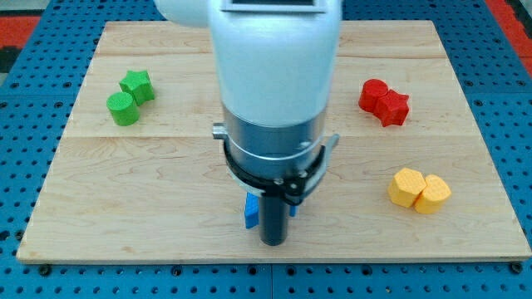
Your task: Slide blue cube towards center
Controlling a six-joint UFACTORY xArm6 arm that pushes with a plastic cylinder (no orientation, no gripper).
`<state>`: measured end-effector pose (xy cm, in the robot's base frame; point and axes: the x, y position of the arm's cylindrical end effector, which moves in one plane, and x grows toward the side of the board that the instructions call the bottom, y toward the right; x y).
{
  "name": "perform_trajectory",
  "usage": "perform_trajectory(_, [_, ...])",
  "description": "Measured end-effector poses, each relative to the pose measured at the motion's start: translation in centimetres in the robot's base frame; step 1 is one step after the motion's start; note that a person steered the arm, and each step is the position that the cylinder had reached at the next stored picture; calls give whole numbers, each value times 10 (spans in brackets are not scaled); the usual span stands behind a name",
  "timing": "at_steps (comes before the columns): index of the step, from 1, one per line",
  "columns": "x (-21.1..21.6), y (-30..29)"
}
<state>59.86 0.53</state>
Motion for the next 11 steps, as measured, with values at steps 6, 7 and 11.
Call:
perform_trajectory(6, [-73,-19])
perform_trajectory(7, [-87,-52])
perform_trajectory(11, [-154,-144])
